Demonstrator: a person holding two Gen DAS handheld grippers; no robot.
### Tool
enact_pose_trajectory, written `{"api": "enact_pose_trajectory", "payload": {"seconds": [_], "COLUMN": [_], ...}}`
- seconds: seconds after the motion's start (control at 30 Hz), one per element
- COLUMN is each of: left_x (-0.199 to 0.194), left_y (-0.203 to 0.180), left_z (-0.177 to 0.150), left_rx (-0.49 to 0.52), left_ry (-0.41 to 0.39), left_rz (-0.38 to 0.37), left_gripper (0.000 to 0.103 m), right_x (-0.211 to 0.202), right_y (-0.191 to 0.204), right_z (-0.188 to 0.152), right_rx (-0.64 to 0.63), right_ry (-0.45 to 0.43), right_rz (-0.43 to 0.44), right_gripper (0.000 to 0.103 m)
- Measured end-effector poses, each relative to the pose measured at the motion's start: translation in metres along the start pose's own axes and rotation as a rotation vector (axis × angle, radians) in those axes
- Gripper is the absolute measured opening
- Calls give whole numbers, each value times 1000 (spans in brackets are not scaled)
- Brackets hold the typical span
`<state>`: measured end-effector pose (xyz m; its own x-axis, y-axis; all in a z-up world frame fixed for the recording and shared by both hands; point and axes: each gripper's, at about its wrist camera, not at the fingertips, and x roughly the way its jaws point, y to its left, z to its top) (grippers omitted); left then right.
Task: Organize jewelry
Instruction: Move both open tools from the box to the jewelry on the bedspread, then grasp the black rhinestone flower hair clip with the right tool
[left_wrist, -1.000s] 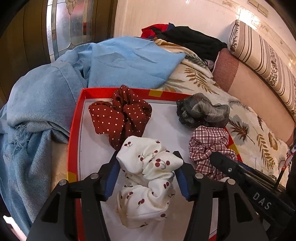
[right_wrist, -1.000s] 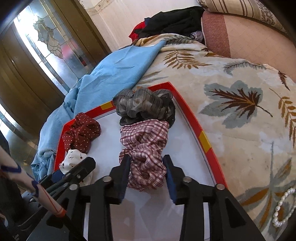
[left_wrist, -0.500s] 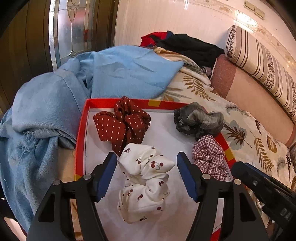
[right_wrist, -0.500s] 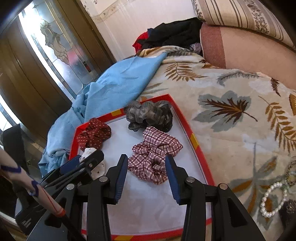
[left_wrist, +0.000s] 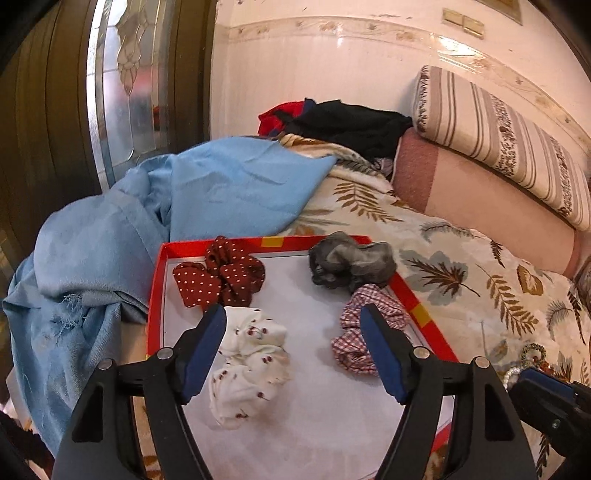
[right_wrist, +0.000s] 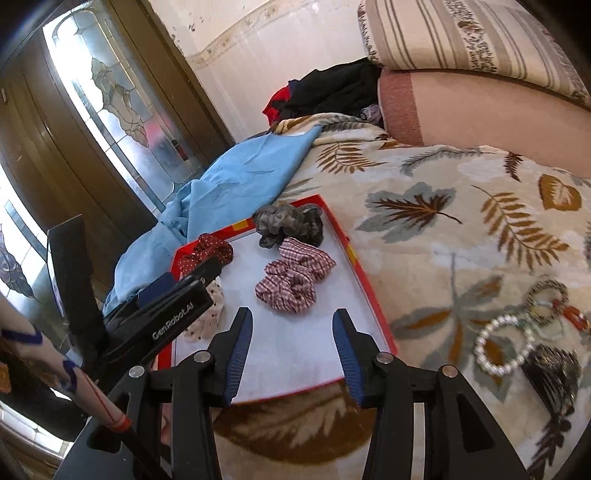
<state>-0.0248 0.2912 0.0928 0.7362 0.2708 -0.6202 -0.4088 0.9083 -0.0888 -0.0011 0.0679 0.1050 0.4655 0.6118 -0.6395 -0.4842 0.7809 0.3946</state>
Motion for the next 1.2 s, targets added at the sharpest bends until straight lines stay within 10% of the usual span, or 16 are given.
{"api": "enact_pose_trajectory", "payload": {"seconds": [1.2], "left_x": [-70], "left_y": [-156], "left_z": [-109], "left_rx": [333], "left_ry": [35], "left_rz": [-151], "left_gripper": [78], "right_x": [-163], "right_y": [-165], "right_z": [-91], "right_rx": [286], "right_ry": [-144], "right_rz": [-149], "right_gripper": [50]}}
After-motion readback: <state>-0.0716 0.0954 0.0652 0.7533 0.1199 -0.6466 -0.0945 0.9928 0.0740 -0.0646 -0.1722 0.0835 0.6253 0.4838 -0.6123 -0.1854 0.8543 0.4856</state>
